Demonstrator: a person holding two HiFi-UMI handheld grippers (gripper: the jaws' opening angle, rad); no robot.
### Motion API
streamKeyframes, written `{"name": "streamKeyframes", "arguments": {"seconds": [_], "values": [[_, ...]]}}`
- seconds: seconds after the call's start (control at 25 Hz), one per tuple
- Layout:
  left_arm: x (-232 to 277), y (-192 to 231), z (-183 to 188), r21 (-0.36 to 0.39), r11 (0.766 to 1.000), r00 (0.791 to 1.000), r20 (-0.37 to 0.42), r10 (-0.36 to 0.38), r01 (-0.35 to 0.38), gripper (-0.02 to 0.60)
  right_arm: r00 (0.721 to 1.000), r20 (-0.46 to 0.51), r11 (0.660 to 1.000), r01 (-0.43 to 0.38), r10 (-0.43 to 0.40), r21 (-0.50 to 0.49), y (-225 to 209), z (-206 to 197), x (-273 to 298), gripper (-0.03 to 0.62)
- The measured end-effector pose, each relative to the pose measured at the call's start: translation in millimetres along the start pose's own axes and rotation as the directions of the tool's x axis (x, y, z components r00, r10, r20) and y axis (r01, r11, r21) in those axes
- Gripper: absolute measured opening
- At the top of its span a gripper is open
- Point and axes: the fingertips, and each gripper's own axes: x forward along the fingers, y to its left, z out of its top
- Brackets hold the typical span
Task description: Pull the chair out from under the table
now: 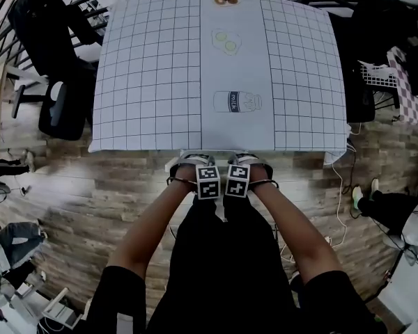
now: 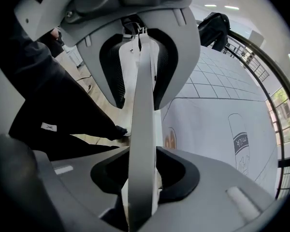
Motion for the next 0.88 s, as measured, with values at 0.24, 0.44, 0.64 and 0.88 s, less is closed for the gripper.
{"name": "streamKeyframes", "arguments": {"seconds": [0.24,0.44,0.64,0.88], "values": [[12,4,-2,-0.021,0.999,0.999,-0.008,-0.036,0.036,0.218,0.999,-0.027,1.0,-0.024,0.024,-0.002,-1,0,7,0.14],[21,6,-7,-0.025,0.999,0.999,-0.003,-0.045,0.045,0.219,0.999,-0.025,0.999,-0.028,0.028,-0.022,-2,6,13,0.137],[25,8,-12,-0.082,0.995,0.998,0.014,-0.06,0.061,0.218,0.998,-0.006,0.998,-0.056,0.056,-0.005,0,8,14,0.127],[27,9,-14,-0.065,0.996,0.999,-0.001,-0.053,0.053,0.185,0.999,-0.002,0.998,-0.054,0.054,0.011,-1,8,14,0.12]]}}
